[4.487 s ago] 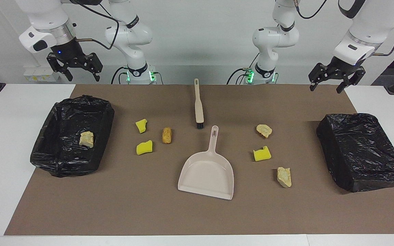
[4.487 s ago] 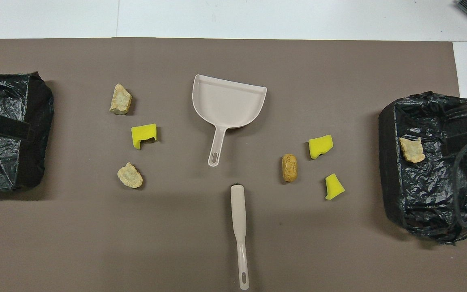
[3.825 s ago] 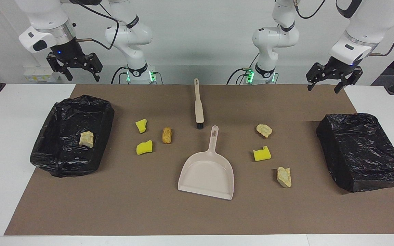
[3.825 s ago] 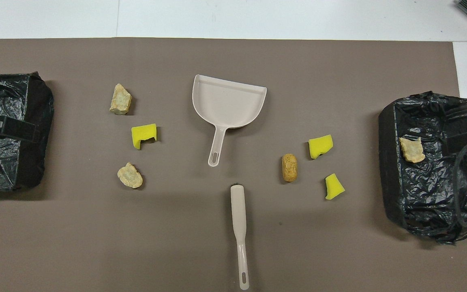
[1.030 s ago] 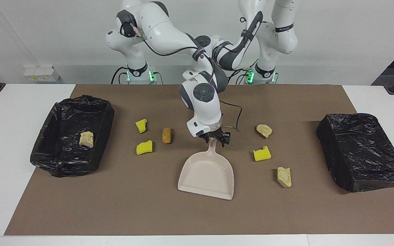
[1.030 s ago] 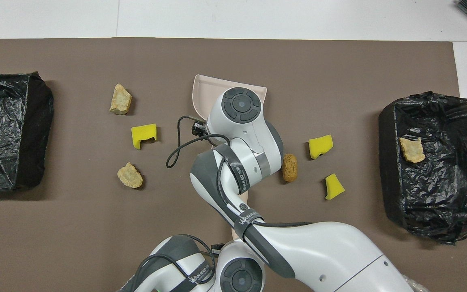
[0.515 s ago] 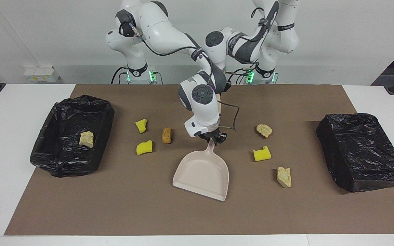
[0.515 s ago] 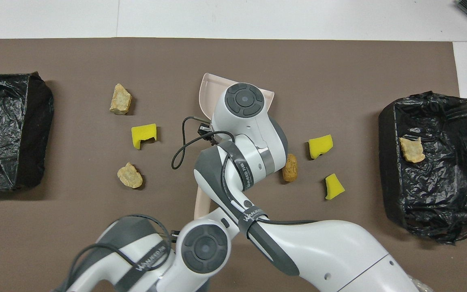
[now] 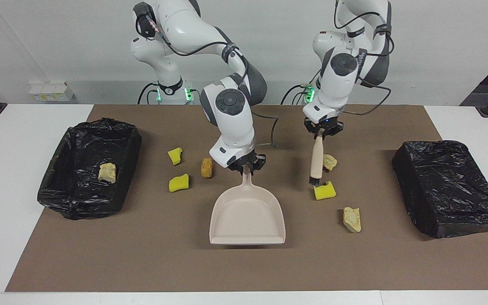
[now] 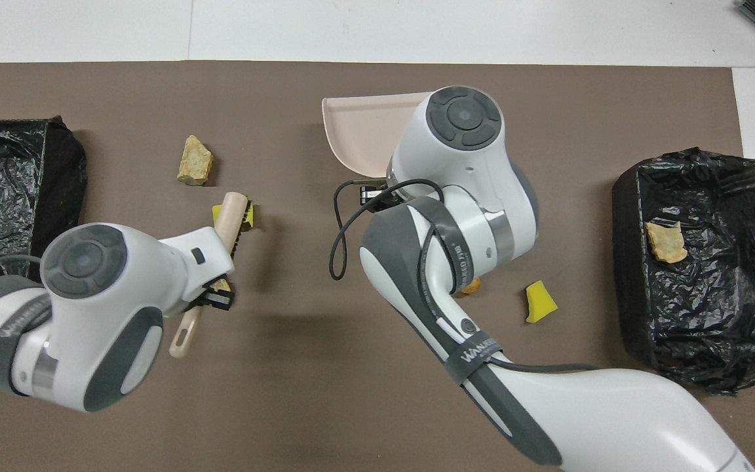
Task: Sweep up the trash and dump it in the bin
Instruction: 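Lift the brush with the left gripper while the right gripper positions the dustpan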
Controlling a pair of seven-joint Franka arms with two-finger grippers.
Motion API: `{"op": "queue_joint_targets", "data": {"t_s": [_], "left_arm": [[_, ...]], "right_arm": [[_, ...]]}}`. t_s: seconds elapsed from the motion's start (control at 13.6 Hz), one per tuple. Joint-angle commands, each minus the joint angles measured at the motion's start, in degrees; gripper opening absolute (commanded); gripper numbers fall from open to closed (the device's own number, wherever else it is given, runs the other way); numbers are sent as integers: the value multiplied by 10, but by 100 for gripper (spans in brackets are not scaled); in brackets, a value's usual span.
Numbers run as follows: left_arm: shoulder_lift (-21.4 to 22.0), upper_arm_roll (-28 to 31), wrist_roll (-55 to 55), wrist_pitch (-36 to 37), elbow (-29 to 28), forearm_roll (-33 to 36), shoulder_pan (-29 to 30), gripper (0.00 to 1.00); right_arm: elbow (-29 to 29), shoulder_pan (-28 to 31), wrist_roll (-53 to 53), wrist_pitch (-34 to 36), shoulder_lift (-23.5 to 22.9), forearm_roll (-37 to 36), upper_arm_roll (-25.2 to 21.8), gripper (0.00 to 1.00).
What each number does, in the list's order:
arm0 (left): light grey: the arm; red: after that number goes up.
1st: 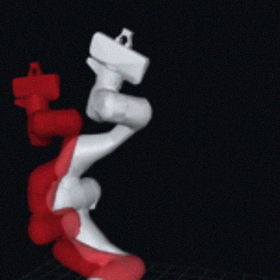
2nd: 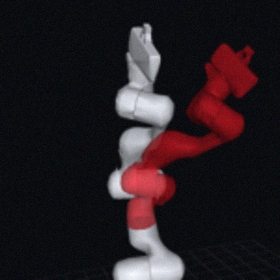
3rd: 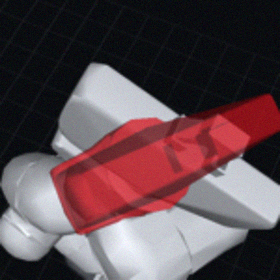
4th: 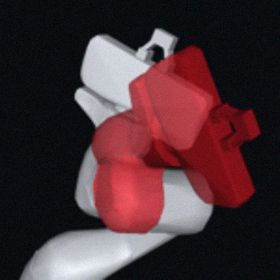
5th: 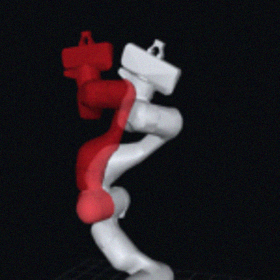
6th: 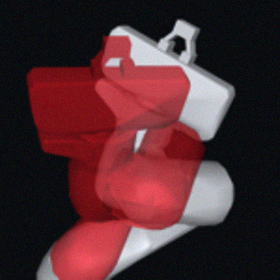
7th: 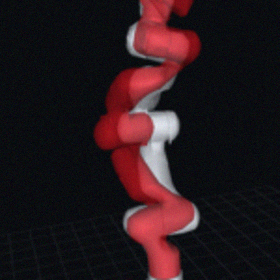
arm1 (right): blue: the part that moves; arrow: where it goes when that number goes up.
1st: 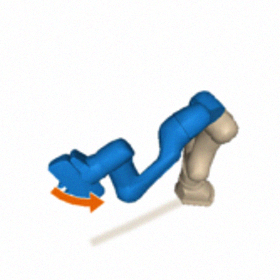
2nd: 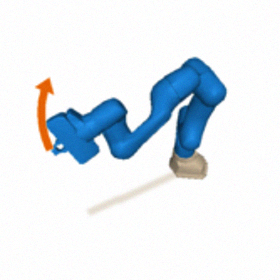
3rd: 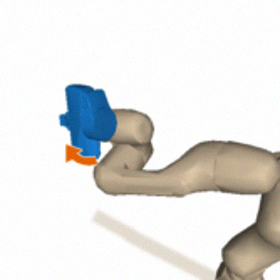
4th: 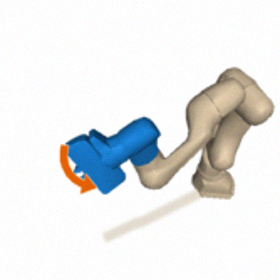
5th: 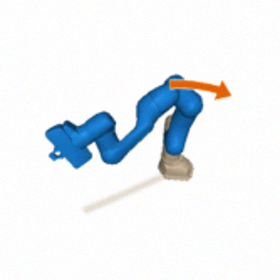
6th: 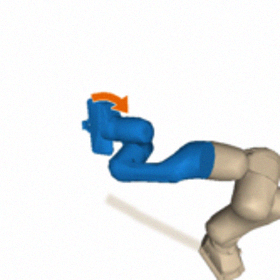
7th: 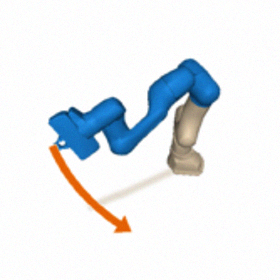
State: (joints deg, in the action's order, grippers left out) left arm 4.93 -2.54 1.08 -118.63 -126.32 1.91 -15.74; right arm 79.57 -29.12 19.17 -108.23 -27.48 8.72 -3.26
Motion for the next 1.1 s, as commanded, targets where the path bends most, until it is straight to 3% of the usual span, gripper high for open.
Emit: {"op": "queue_joint_targets", "data": {"t_s": [0.0, 0.15, 0.37, 0.59, 0.81, 1.03], "left_arm": [[-74, -10, 137, -18, 82, 7, 85, 0], [-123, -9, 182, -38, 142, 12, 133, 0], [-184, -10, 219, -31, 222, 73, 180, 0], [-233, -10, 229, -51, 243, 78, 186, 0], [-231, -10, 382, -70, 221, 71, 191, 0], [-203, -10, 392, -76, 166, 71, 189, 0]], "right_arm": [[15, 44, -250, 35, 30, -3, 8, 0], [30, 71, -394, 40, 32, -5, 8, 0], [44, 98, -600, 49, 33, -17, 6, 0], [51, 72, -636, 46, 20, -102, 11, 0], [64, 32, -629, 20, 10, -105, 11, 0], [78, 28, -647, 14, 14, -105, 12, 0]]}}
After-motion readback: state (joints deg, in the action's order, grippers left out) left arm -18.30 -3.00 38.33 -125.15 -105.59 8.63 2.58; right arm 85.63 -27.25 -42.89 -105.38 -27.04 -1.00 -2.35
